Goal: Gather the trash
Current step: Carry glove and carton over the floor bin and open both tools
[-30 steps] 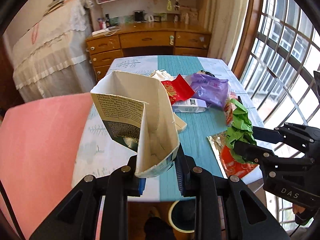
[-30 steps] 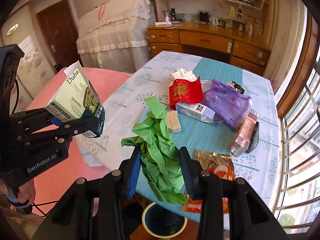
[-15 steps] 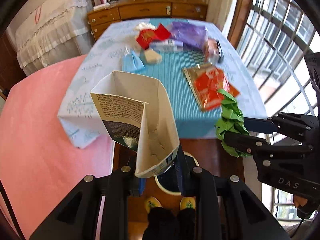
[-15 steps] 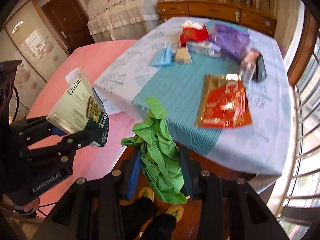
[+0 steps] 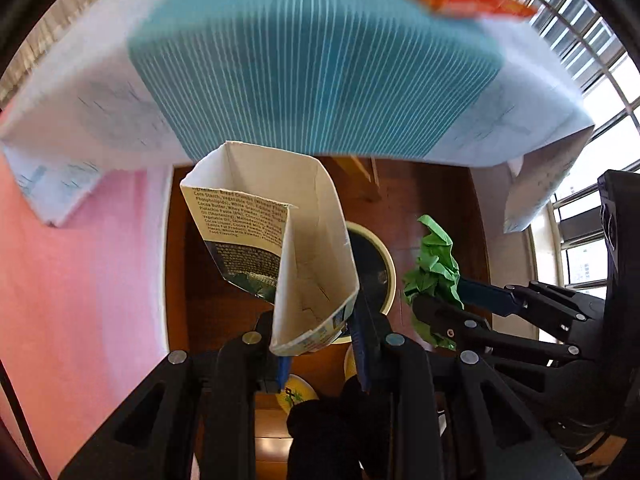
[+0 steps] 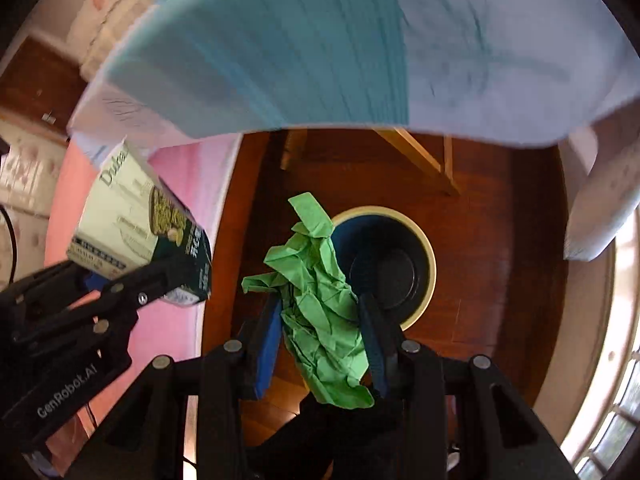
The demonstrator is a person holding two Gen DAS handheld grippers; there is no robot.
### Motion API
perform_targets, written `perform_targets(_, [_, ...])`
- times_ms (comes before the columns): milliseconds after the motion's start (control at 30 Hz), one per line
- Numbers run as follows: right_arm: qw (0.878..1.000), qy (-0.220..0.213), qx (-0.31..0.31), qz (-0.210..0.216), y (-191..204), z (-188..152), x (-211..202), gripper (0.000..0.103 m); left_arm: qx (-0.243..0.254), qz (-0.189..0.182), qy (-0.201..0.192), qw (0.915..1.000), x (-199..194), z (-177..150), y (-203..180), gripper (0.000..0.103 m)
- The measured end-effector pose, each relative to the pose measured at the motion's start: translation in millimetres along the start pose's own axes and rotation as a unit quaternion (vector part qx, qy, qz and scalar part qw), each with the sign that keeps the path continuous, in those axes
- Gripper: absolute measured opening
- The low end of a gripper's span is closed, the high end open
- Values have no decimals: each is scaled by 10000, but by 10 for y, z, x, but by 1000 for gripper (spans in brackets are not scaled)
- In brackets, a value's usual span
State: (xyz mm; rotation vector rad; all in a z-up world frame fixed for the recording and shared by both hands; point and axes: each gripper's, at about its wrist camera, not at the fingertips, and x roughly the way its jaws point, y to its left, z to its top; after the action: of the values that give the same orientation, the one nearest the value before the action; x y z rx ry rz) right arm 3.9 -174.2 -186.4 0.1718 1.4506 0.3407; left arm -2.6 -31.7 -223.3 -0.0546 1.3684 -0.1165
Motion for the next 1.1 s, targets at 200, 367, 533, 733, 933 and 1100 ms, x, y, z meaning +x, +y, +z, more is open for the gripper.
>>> perform_targets(200, [9981,-30,609,89,-405,-12,872,39,36,-86,202,9998,1044,-9,47,23])
perform_targets(367, [9966,7,826,-14,-639,-11,1425,39,125,-235,284,9992,1626,-36,55,24])
perform_targets(533, [9954,57,958,-52,-785,-77,1751,40,287,-342,364,9983,1932,-97,-2,25])
perform_targets(733, [9896,144,1428,0,-981,-198,1894,47,296,-528,520,9968,2091,-174,-43,44])
perform_targets(933, [9886,17,1506,-21,-1022,-270,1749,63,257,-233,369,9987,1980,-133,-71,80])
perform_targets(1100, [9880,-79,1545,-54,-966,-264,1524,68,101,-84,229,9997,1708,-165,31,85])
